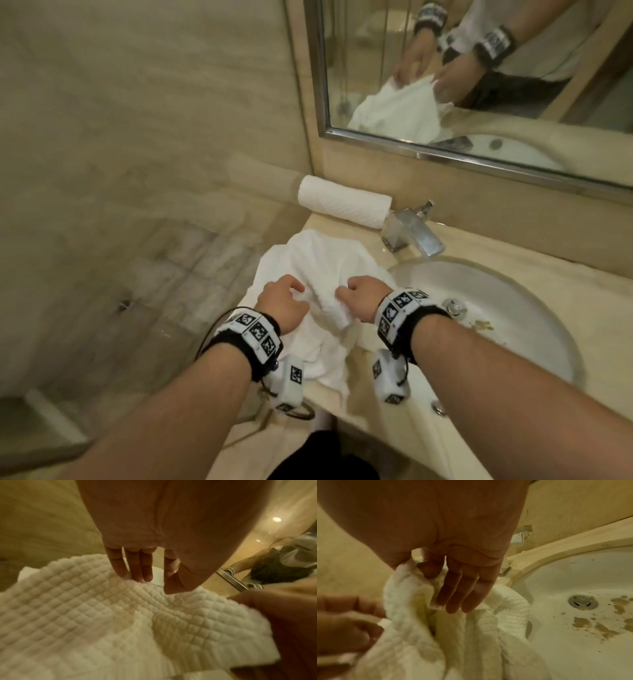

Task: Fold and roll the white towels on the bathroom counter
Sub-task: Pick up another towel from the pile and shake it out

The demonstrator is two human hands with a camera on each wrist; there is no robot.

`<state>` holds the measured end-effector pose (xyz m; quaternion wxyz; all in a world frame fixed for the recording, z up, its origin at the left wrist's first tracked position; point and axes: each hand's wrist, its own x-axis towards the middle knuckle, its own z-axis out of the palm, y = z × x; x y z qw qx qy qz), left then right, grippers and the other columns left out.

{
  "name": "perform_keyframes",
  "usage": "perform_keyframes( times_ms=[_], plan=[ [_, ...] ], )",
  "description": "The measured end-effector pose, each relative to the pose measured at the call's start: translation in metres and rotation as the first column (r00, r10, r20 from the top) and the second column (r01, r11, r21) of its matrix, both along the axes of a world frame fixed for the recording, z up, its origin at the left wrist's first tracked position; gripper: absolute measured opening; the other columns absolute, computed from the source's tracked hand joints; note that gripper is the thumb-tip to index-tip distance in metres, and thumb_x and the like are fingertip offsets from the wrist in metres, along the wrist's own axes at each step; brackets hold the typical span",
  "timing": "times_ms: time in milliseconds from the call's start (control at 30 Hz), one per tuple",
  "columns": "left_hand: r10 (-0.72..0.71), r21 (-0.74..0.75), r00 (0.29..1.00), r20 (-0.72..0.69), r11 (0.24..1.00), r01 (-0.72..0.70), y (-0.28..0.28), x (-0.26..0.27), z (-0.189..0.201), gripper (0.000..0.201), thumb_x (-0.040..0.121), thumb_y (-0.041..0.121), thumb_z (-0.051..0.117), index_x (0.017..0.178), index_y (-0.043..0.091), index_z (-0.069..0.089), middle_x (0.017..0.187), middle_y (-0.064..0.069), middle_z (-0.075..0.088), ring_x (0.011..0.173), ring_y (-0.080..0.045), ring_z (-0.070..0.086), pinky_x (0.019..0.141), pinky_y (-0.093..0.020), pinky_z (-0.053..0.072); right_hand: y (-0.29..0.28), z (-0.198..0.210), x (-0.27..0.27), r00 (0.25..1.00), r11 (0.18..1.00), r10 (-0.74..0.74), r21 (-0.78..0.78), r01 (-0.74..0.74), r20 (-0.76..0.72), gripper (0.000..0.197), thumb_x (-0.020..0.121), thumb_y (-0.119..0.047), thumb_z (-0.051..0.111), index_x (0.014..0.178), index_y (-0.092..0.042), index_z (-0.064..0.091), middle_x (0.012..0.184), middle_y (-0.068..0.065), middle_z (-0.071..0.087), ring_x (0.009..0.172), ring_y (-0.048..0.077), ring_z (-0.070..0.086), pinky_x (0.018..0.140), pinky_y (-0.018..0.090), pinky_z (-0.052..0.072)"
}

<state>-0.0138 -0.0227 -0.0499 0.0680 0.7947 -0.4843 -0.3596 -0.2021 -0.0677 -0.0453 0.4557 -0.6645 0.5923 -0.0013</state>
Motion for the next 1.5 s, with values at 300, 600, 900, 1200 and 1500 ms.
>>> perform_keyframes(
  times_ms=[300, 600, 900, 1200, 1500],
  plan=[
    [-0.22, 0.055, 0.974, 0.055, 0.975, 0.217, 0.027, 0.006, 0.03, 0.133, 0.05, 0.064, 0.088, 0.155, 0.039, 0.011, 0.147, -0.007, 0.031, 0.136, -0.035, 0.038, 0.11, -0.047, 0.041, 0.021, 0.099, 0.029, 0.874, 0.912, -0.229, -0.22, 0.347, 0.43, 0.038, 0.098, -0.037, 0.056, 0.068, -0.017, 0.042, 0.065, 0.001, 0.043, 0.063, 0.016, 0.046, 0.064, 0.032, 0.041],
    [-0.216, -0.294, 0.966, -0.144, 0.941, 0.167, 0.04, 0.019, 0.049, 0.028, 0.099, 0.038, 0.053, 0.106, 0.014, 0.066, 0.101, -0.009, 0.068, 0.096, -0.032, 0.063, 0.085, -0.038, 0.05, 0.059, 0.178, 0.027, 0.667, 0.666, -0.344, -0.328, 0.67, 0.661, 0.054, 0.085, -0.064, 0.052, 0.083, -0.01, 0.055, 0.083, 0.017, 0.062, 0.084, 0.034, 0.066, 0.081, 0.06, 0.054],
    [-0.218, -0.418, 0.602, -0.768, 0.883, -0.214, 0.031, -0.037, 0.157, 0.021, 0.089, 0.034, 0.067, 0.105, 0.022, 0.075, 0.096, -0.003, 0.078, 0.096, -0.028, 0.074, 0.086, -0.045, 0.06, 0.098, 0.219, -0.072, 0.461, 0.115, -0.503, -0.472, 0.874, 0.731, 0.035, 0.101, -0.044, 0.047, 0.078, -0.019, 0.055, 0.069, -0.011, 0.054, 0.062, 0.003, 0.049, 0.06, 0.023, 0.043],
    [-0.419, -0.491, 0.319, -0.85, 0.849, -0.195, 0.014, -0.149, 0.259, 0.012, 0.1, 0.024, 0.063, 0.1, 0.021, 0.074, 0.093, -0.003, 0.079, 0.083, -0.018, 0.076, 0.071, -0.032, 0.06, 0.135, 0.265, -0.177, 0.392, -0.21, -0.522, -0.559, 0.802, 0.758, 0.033, 0.102, -0.041, 0.046, 0.081, -0.017, 0.055, 0.074, -0.011, 0.059, 0.065, -0.007, 0.052, 0.063, 0.018, 0.044],
    [-0.477, -0.507, 0.196, -0.857, 0.847, -0.16, -0.01, -0.281, 0.294, 0.02, 0.105, 0.024, 0.053, 0.116, 0.018, 0.069, 0.107, -0.007, 0.078, 0.097, -0.022, 0.075, 0.08, -0.038, 0.06, 0.141, 0.292, -0.293, 0.421, -0.293, -0.491, -0.6, 0.745, 0.763, 0.034, 0.103, -0.04, 0.046, 0.083, -0.014, 0.056, 0.08, -0.008, 0.058, 0.065, -0.01, 0.048, 0.063, 0.013, 0.041]
  ],
)
